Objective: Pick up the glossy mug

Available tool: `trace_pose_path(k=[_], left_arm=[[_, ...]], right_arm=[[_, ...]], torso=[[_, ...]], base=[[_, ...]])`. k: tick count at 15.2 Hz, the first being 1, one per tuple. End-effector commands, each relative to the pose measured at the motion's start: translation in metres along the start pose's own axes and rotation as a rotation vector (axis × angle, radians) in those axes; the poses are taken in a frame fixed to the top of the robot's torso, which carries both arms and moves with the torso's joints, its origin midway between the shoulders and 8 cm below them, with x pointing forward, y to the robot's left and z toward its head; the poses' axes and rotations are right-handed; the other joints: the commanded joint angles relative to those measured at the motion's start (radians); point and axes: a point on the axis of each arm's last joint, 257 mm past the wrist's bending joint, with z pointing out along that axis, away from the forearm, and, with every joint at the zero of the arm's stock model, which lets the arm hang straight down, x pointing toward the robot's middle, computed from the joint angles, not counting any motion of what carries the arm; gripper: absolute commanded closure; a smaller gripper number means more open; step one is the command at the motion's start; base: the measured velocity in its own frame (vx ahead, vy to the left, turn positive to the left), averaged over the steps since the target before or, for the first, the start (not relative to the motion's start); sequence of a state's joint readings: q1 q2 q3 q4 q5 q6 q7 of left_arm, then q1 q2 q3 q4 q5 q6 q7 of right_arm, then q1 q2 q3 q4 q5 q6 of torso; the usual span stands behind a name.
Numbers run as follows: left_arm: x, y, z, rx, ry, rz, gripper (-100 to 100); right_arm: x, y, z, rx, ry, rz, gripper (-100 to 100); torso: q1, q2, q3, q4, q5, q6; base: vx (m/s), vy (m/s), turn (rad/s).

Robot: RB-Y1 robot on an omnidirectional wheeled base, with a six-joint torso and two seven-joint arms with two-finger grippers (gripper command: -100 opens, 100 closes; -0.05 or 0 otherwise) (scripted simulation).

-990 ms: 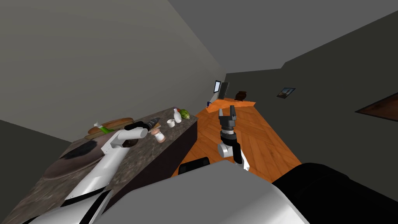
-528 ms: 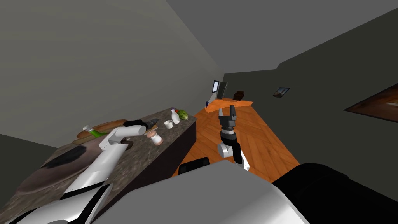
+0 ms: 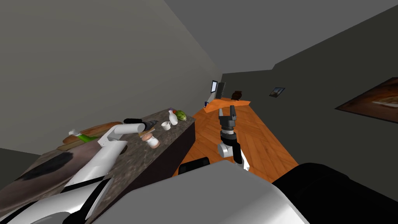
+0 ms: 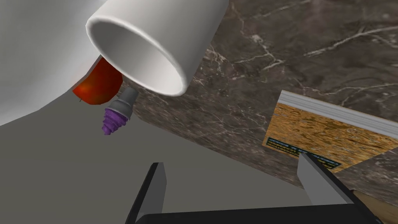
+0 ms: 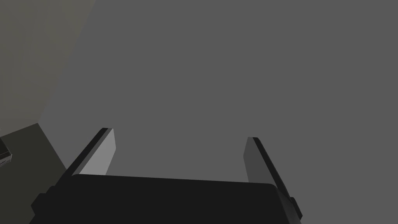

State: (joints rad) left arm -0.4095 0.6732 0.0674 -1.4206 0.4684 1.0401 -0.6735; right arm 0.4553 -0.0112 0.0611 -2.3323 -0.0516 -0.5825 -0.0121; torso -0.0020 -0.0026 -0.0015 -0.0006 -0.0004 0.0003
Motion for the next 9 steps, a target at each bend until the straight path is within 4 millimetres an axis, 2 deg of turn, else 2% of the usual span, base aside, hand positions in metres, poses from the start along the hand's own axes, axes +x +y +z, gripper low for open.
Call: trace_pose_path(k=[1, 9], left_arm=[[0.003, 0.007, 0.0, -0.032, 0.025, 0.005, -100], [0.008, 0.034, -0.002, -0.158, 0.138, 0.03, -100]], right_arm=[[0.0, 0.0, 0.0, 0.0, 0.0, 0.0, 0], [0.0, 0.0, 0.0, 0.0, 0.0, 0.0, 0]], torso=[[0.0, 0.0, 0.0, 0.0, 0.0, 0.0], [0.0, 0.001, 0.0, 0.0, 0.0, 0.0]], base=[[0.028, -0.02, -0.036], [0.03, -0.018, -0.057]])
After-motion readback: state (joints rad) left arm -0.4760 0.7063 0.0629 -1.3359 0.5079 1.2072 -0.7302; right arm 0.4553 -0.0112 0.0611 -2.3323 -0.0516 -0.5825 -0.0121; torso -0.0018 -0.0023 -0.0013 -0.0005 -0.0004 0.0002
